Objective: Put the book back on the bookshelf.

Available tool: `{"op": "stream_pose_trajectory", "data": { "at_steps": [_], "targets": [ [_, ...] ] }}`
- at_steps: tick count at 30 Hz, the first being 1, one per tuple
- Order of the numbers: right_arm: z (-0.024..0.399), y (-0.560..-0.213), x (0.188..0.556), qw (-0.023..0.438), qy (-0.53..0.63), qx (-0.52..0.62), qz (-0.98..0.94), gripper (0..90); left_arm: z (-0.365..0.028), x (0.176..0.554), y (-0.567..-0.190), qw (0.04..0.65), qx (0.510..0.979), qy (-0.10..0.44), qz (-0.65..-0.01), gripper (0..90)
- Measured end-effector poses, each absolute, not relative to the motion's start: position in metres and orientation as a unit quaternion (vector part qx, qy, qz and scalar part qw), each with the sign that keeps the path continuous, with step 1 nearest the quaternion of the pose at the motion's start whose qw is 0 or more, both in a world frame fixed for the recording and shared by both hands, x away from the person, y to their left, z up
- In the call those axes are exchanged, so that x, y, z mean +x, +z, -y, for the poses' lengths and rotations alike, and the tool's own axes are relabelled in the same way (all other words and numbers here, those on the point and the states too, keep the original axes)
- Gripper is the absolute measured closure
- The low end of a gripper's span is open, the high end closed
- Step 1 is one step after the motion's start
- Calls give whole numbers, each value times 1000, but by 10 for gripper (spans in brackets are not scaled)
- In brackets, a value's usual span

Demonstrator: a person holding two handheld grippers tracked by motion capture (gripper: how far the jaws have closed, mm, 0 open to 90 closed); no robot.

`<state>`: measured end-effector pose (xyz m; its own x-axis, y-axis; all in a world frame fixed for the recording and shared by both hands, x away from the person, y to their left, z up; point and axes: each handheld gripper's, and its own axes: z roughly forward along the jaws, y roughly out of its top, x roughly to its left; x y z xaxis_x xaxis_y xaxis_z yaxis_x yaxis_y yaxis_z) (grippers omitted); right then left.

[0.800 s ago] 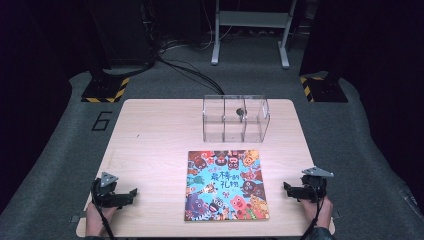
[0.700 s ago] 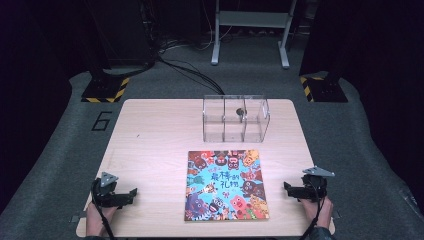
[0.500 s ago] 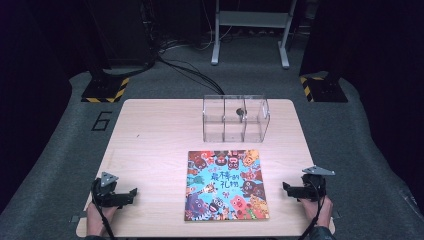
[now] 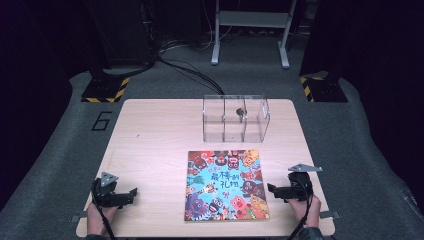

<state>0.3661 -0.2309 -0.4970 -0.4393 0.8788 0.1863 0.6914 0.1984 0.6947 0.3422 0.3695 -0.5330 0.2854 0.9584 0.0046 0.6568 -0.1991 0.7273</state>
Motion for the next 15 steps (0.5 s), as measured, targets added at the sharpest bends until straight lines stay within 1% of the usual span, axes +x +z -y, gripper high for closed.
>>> {"op": "stream_pose_trajectory", "data": {
  "at_steps": [4,9,12,14,15],
  "targets": [
    [216,-498,367,109,366,506,-773,9,-370,342,-533,316,737,238,-548,0],
    [196,-502,372,82,351,491,-793,42,-369,342,-533,316,734,240,-552,0],
    [188,-504,376,66,338,489,-801,72,-369,340,-533,314,731,242,-555,4],
    [184,-506,377,64,330,488,-805,118,-369,339,-533,316,729,243,-557,4],
    [184,-506,377,64,330,488,-805,118,-369,339,-533,316,729,243,-557,4]
  ]
}}
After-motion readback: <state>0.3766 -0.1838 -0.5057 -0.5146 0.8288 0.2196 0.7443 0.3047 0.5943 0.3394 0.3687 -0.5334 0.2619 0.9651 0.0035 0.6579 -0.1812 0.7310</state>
